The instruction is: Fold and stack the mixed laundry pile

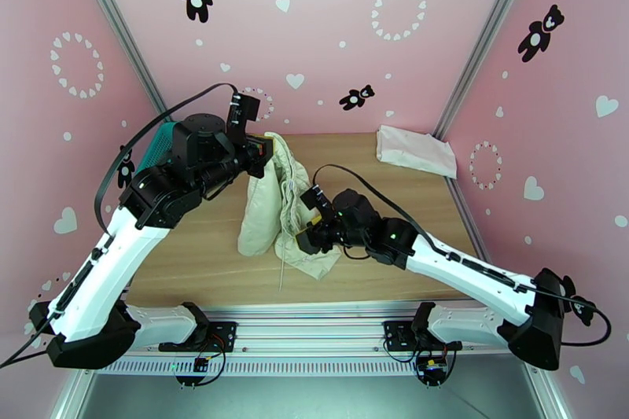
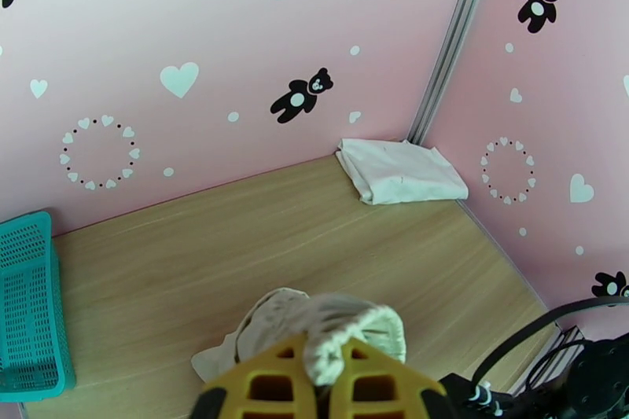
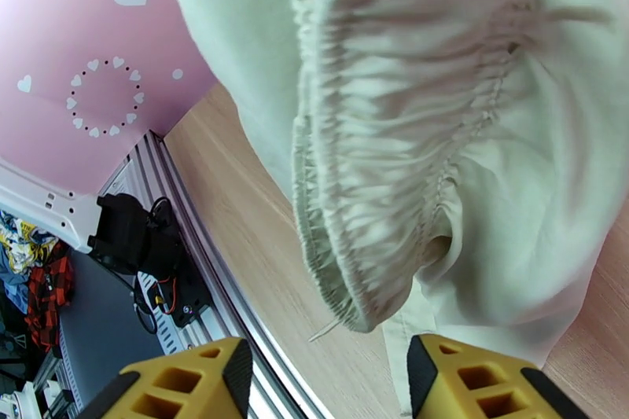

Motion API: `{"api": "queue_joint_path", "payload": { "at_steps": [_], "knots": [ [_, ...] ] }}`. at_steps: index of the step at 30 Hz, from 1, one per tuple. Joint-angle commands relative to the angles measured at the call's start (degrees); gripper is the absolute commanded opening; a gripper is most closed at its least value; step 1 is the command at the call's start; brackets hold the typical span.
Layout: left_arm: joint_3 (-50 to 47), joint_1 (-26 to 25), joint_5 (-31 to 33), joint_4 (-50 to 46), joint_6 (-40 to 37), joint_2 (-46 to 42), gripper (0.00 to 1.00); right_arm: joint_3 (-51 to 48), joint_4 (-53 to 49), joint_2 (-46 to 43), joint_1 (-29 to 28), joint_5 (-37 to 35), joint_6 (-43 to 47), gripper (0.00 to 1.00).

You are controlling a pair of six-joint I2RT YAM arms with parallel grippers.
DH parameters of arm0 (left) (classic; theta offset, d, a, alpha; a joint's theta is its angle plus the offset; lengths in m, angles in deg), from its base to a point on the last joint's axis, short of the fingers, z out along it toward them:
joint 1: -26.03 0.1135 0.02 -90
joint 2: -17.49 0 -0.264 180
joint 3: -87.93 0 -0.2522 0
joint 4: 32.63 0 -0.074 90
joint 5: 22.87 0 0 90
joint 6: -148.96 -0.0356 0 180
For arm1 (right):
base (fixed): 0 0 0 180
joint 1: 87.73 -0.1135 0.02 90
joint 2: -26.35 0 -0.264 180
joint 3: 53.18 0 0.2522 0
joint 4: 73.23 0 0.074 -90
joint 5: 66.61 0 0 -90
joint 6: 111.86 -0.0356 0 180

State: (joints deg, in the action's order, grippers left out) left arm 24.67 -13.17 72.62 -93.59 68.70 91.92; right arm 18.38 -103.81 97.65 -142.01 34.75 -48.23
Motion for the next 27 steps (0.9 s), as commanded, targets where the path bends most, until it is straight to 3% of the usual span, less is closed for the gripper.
{"api": "queue_joint_path", "payload": {
  "at_steps": [1,5,8,10,14,19,22,24,27],
  "knots": [
    [3.0,-0.3,1.6,1.2,0.7,0.3,0.00,0.9,6.3,3.7,-0.2,-0.1,-1.7,0.57],
    [4.1,-0.4,1.5,0.5,0.6,0.9,0.00,0.5,10.7,7.6,-0.2,-1.7,-3.6,0.47],
    [4.2,-0.3,1.8,0.5,0.3,1.0,0.00,0.8,12.5,9.1,-0.1,-3.1,-4.1,0.32],
    [4.2,-0.3,2.7,0.2,0.0,1.0,0.00,1.9,9.6,9.0,0.0,-6.0,-3.3,0.18],
    [4.5,-0.3,3.7,-0.4,-0.9,1.2,0.00,2.1,3.4,3.9,2.3,-11.1,-0.7,0.00],
    [5.9,-0.3,1.5,0.8,-2.3,1.9,0.00,6.7,-6.4,-4.2,10.2,-15.2,3.6,0.00],
    [7.4,-0.7,-5.2,1.9,-3.9,2.6,0.00,14.7,-14.1,-6.7,16.5,-20.1,8.8,0.00],
    [9.2,-2.8,-13.0,2.2,-6.1,3.2,0.00,21.6,-18.4,-7.6,20.8,-22.7,12.9,0.00],
    [13.6,-9.0,-14.6,-0.3,-10.2,5.0,0.00,30.9,-22.0,-8.2,25.7,-24.8,17.7,0.00]
  ]
}}
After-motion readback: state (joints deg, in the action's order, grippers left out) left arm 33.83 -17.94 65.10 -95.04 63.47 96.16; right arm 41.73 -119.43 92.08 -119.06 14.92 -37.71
